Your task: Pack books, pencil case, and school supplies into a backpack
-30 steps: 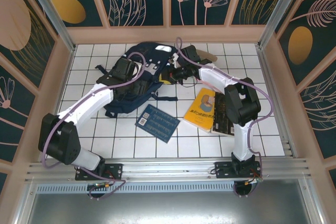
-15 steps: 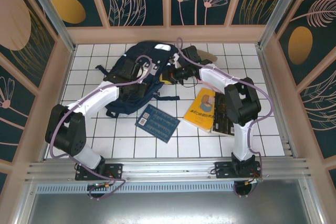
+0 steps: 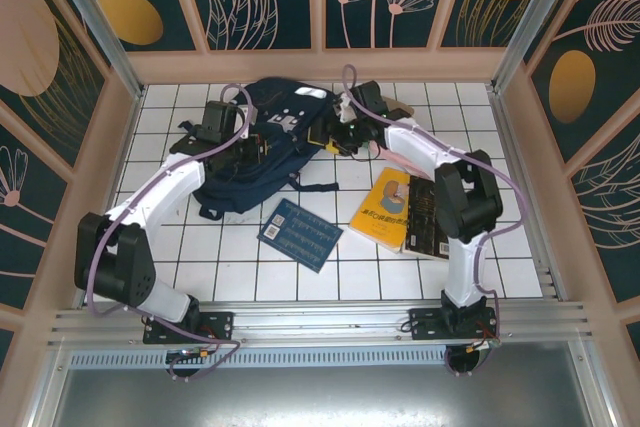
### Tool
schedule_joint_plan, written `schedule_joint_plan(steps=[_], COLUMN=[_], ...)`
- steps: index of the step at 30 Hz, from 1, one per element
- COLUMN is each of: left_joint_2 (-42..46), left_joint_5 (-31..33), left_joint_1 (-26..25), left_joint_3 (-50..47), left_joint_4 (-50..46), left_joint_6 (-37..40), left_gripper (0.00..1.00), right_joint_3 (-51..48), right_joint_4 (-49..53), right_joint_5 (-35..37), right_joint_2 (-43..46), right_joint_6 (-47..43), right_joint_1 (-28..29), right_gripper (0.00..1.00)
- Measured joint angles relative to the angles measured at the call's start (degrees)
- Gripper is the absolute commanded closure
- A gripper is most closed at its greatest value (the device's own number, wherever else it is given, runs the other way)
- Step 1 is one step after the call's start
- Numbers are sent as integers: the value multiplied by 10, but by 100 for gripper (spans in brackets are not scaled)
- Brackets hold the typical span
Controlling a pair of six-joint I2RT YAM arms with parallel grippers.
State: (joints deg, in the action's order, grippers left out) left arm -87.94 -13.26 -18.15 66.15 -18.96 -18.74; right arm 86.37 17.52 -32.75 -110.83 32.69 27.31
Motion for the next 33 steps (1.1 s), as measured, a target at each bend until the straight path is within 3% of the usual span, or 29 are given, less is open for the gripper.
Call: schedule_joint_plan(steps=[4,7,9,17,23,33], left_joint_2=[-32,-38,-38,-37,-20,-3], left_joint_5=[-42,-63,-73,-106,-113,-129], left_joint_1=[-2,-2,-2,-2,-2,1], left_joint_3=[1,5,12,21,19,13], left_joint_4=[19,23,25,44,50,58], left_joint_6=[-43,-65,-77,-117,-131,-141], left_gripper=[100,100,100,100,100,100], right_joint_3=[-209,-386,-454,-595,-621,-579], right_joint_4=[-123,-277,-369,-675,-856,-959], right_joint_5=[150,217,225,282,306,371], right_joint_2=[171,309,341,237,145,25], right_joint_6=[-50,-157,-217,-373,-468,-524], right_joint_1=[28,121,183,209,227,233], right_gripper=[48,52,54,60,61,63])
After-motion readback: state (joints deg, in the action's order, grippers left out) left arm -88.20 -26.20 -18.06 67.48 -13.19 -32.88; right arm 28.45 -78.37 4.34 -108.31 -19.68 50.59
